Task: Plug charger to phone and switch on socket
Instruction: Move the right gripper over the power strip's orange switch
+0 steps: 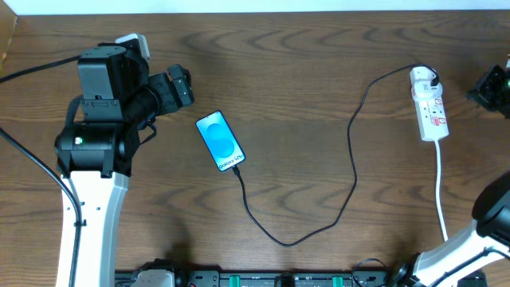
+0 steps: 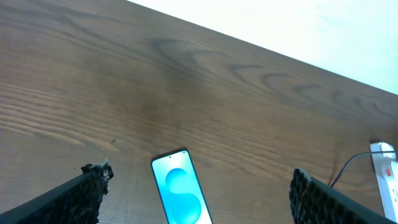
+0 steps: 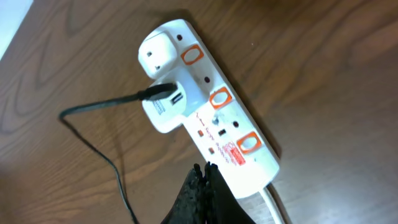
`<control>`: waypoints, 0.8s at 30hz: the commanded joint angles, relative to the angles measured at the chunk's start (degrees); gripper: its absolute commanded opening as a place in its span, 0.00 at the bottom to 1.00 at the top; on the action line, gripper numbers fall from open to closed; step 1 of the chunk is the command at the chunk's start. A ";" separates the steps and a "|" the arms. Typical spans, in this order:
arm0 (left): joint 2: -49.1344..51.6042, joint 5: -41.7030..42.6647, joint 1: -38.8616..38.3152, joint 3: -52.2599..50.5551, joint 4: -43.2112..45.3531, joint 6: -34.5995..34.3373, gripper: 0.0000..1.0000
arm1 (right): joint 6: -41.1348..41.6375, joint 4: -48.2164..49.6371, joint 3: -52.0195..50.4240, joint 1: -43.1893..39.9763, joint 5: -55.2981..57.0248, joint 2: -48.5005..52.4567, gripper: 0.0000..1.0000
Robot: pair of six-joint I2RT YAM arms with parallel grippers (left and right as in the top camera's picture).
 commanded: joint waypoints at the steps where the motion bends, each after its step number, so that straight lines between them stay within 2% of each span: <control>1: -0.39 0.07 0.11 0.20 -0.17 0.52 0.95 | -0.76 1.53 0.35 -0.22 -2.10 3.82 0.01; 12: -0.39 0.09 0.11 0.20 -0.17 0.52 0.95 | -2.10 5.77 0.35 -0.11 -5.60 11.41 0.01; 24: -0.39 0.09 0.11 0.20 -0.35 0.52 0.95 | -2.27 9.49 0.35 1.05 -5.53 14.08 0.01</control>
